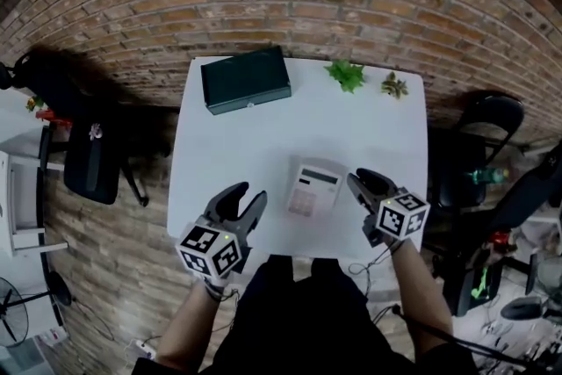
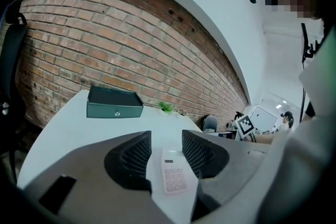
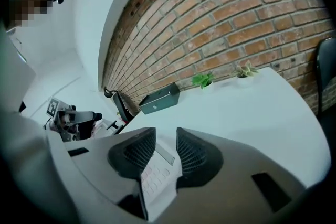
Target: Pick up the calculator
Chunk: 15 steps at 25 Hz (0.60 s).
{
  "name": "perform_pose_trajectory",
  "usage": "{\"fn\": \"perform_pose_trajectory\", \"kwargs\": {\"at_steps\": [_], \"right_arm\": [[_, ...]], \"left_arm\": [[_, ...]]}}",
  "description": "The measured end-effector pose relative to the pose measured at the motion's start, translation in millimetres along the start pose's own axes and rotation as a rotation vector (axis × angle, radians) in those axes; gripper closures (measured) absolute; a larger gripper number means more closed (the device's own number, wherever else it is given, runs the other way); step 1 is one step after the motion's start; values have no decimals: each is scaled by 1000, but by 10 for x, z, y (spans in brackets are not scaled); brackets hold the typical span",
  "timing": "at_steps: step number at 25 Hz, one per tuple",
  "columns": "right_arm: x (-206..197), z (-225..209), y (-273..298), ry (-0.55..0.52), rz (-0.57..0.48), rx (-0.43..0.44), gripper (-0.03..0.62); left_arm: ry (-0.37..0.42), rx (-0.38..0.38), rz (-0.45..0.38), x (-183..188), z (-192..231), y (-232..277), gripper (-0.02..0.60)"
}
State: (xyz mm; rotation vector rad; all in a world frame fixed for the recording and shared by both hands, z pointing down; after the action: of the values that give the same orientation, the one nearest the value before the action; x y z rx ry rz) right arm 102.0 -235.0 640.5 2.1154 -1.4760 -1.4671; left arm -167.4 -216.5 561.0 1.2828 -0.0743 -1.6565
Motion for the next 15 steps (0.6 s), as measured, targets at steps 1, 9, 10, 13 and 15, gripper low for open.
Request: {"fn": "perform_pose_trajectory", "kwargs": {"at_steps": [1,9,10,13,15], "right_arm": [[-39,-23,63,-2,18,4,462],[-355,-206,576,31,168,66,412],[-382,-209,626,39,187,77,408],[-422,-191,751,53,234,123,407],[-418,-163,827,34,260,159,404]], "left_arm": [[-1,-3,6,-1,-4,21,402],[-6,-4,34,-37,-22,112,402],[-10,-3,39,-42,-20,108,402],[-15,0,45,-56,2,95,402],[-23,-1,40,-61,22,90,402]]}}
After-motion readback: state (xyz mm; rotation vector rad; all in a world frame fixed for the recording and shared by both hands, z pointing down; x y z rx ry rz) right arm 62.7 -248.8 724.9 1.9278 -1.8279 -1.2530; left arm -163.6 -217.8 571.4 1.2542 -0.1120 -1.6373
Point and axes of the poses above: the fingertips, and each gripper's own axes: y forward along the fingers, z to its left, x out of its top, the point moved 3 cm from there along -y, backward along the fingers, and after that the axes turned 12 degrees about z, right-handed, at the moved point
